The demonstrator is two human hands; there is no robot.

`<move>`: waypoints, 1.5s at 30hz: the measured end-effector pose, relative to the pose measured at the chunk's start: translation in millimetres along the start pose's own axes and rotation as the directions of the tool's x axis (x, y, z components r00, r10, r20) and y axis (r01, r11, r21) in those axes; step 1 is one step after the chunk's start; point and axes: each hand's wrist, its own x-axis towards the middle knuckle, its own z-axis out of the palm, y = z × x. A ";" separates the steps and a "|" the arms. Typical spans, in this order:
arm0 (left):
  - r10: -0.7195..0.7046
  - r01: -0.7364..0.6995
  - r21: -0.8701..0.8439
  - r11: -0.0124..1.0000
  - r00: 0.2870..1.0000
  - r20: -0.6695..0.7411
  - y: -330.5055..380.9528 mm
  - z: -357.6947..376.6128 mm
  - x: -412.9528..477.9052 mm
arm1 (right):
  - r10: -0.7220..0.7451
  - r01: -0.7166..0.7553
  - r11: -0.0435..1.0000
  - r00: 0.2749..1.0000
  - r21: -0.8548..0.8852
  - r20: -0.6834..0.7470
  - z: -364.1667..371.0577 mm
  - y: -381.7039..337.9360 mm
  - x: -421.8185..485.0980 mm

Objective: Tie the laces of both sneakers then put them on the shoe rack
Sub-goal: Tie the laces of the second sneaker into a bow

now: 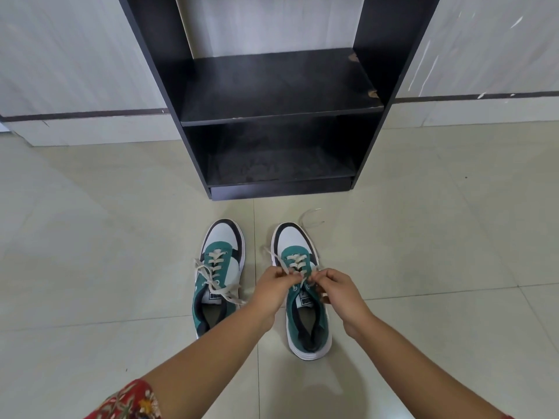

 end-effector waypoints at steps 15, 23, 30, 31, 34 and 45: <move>0.787 -0.789 0.611 0.063 0.416 0.456 20.9 -31.2 20.9 | -0.321 0.340 0.938 0.921 -0.059 0.219 -4.8 -37.4 -25.4; 0.694 -0.591 0.700 0.401 0.694 0.189 26.7 -30.0 12.1 | -0.564 0.541 0.717 0.821 -0.440 0.090 -2.4 -26.1 -36.4; 0.214 -0.328 0.419 0.847 0.931 0.296 48.1 -34.7 7.2 | -0.546 0.488 0.640 0.832 -0.594 0.096 14.5 -17.0 -33.7; 0.218 -0.340 0.430 0.836 0.926 0.308 47.9 -35.8 5.9 | -0.535 0.482 0.672 0.841 -0.563 0.081 14.9 -19.1 -32.0; 0.251 -0.378 0.423 0.824 0.912 0.325 45.4 -39.0 1.8 | -0.475 0.446 0.787 0.879 -0.425 0.043 10.7 -26.6 -25.5; 0.492 -0.595 0.409 0.692 0.803 0.335 31.0 -48.7 -0.2 | -0.494 0.444 0.776 0.869 -0.448 0.005 -6.3 -53.1 -37.3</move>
